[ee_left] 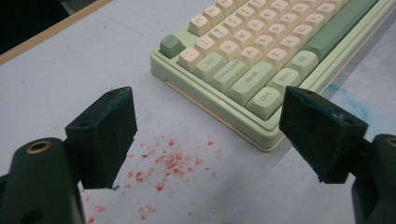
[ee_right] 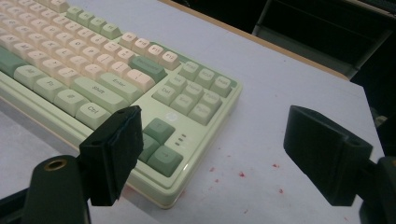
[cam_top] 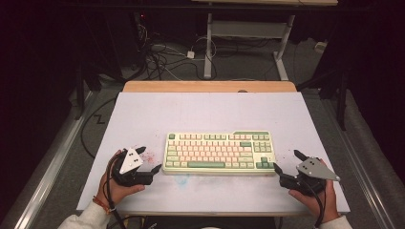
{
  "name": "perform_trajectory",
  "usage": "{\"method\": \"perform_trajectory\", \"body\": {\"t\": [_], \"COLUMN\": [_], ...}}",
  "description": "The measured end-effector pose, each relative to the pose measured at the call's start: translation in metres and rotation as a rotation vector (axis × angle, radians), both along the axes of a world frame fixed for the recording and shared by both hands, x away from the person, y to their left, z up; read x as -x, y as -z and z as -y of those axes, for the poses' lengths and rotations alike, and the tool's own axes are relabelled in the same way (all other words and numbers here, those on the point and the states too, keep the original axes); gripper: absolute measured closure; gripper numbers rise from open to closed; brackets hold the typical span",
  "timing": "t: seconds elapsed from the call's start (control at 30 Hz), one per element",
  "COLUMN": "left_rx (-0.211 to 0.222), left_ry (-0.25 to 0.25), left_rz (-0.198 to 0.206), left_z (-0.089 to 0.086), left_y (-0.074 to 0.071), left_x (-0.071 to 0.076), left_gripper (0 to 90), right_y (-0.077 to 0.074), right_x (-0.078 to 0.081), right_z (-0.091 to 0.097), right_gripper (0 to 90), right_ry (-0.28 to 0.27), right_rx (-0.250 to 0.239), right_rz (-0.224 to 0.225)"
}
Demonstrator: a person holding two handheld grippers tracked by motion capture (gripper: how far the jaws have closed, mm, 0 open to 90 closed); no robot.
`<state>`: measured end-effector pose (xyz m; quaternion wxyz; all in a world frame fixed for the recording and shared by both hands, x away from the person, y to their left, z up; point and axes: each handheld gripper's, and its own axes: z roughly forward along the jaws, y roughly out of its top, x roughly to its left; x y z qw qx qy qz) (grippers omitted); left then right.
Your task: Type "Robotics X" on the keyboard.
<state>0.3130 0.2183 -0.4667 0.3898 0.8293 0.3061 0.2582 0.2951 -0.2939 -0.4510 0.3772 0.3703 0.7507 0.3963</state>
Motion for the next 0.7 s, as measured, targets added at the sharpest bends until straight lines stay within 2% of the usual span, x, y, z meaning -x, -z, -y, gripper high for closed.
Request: {"method": "perform_trajectory", "body": {"t": [0.13,0.2,0.23,0.33,0.37,0.4,0.47,0.5,0.53,0.6,0.67,0.7], "left_rx": [-0.014,-0.006,-0.016,-0.011,-0.006,-0.004,-0.016,-0.01,-0.021,-0.019,-0.023,-0.023], "left_ry": [0.008,0.01,0.011,0.004,0.001,-0.001,0.002,-0.002,0.002,0.0,0.005,0.005], "left_rz": [-0.002,-0.003,0.01,-0.009,-0.011,-0.011,0.001,-0.012,-0.005,-0.019,-0.027,-0.027], "left_z": [0.001,0.0,0.0,-0.002,-0.003,-0.003,-0.003,-0.003,-0.003,-0.002,0.001,0.001], "left_y": [0.0,0.0,0.0,0.001,0.001,0.001,0.0,0.001,0.001,0.001,0.002,0.002], "left_x": [0.002,0.003,0.003,0.003,0.003,0.003,0.002,0.002,0.0,0.0,-0.002,-0.002], "left_gripper": [17.9,17.9,17.9,17.9,18.0,18.0,18.3,18.6,18.6,18.6,19.0,19.1], "right_y": [0.0,-0.001,-0.001,-0.002,-0.002,-0.002,-0.003,-0.005,-0.006,-0.008,-0.012,-0.012], "right_x": [0.001,0.002,0.002,0.001,0.001,0.001,0.0,-0.003,-0.005,-0.006,-0.014,-0.014], "right_z": [-0.001,-0.002,-0.002,-0.003,-0.002,-0.001,-0.002,-0.002,-0.003,-0.003,-0.005,-0.005], "right_gripper": [20.4,21.0,22.2,24.6,27.1,31.6,34.8,39.7,43.7,47.0,57.9,57.9], "right_ry": [-0.002,-0.006,-0.011,-0.023,-0.038,-0.079,-0.082,-0.082,-0.087,-0.09,-0.098,-0.098], "right_rx": [0.006,0.004,0.004,0.0,-0.006,-0.019,-0.015,-0.002,0.001,0.005,-0.004,-0.004], "right_rz": [-0.003,-0.002,-0.002,-0.009,-0.017,-0.041,-0.047,-0.053,-0.05,-0.051,-0.064,-0.064]}}
